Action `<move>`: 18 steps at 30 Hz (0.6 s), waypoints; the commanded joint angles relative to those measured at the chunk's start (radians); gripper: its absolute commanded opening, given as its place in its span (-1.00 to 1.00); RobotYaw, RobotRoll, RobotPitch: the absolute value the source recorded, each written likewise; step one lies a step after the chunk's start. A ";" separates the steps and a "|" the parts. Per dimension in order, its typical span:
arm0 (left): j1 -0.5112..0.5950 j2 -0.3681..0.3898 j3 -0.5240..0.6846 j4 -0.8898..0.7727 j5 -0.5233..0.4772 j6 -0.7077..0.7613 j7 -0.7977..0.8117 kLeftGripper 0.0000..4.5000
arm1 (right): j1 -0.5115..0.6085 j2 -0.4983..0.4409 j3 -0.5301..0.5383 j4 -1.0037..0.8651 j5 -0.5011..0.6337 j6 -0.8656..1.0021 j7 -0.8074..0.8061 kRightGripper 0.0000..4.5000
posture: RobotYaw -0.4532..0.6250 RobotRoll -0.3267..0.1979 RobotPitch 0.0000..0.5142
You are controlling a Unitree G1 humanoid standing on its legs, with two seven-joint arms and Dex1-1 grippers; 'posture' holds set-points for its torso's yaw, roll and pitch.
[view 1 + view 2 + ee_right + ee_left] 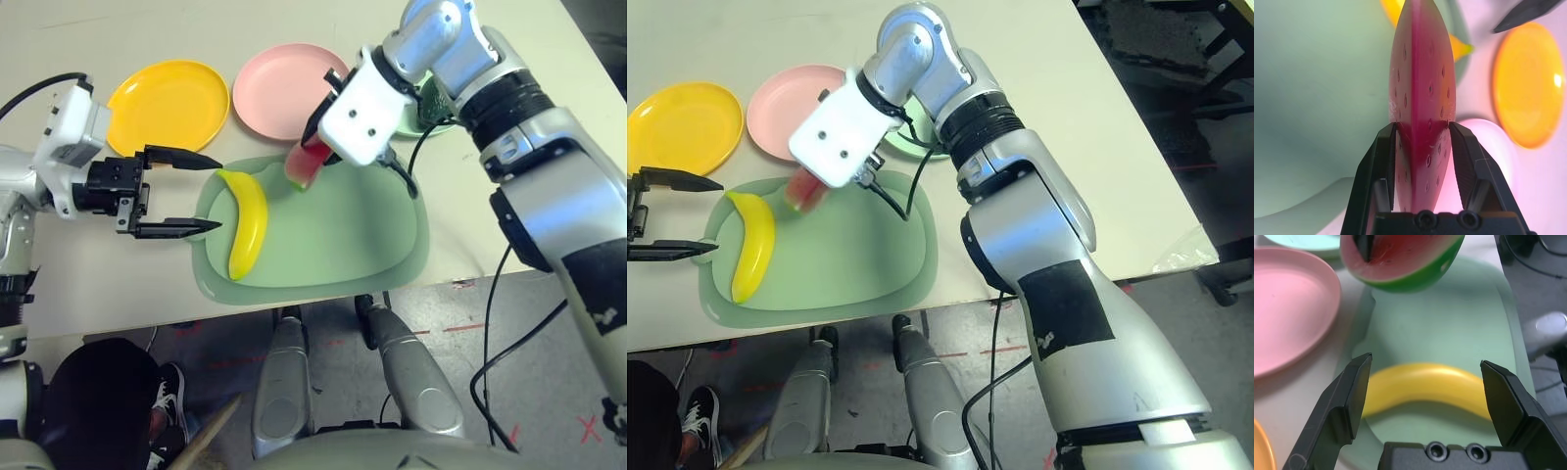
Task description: Place the fruits into color-matched plates.
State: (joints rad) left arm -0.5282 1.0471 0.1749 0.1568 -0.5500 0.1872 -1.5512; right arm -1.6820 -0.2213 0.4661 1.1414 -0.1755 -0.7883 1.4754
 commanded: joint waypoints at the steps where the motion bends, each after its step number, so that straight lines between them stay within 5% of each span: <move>1: -0.014 -0.013 0.017 -0.029 0.003 0.029 0.058 1.00 | -0.056 0.028 -0.029 0.044 -0.034 0.046 -0.096 -0.25 | -0.24 0.25 0.60; 18: -0.061 -0.011 0.018 -0.016 0.094 0.020 0.257 1.00 | -0.080 0.078 0.005 0.205 -0.298 0.280 -0.635 -0.25 | -0.15 0.25 0.57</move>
State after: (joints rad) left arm -0.5835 1.0289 0.1804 0.1312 -0.4861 0.2269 -1.3174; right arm -1.7705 -0.1591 0.4579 1.3437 -0.4486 -0.5206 0.8690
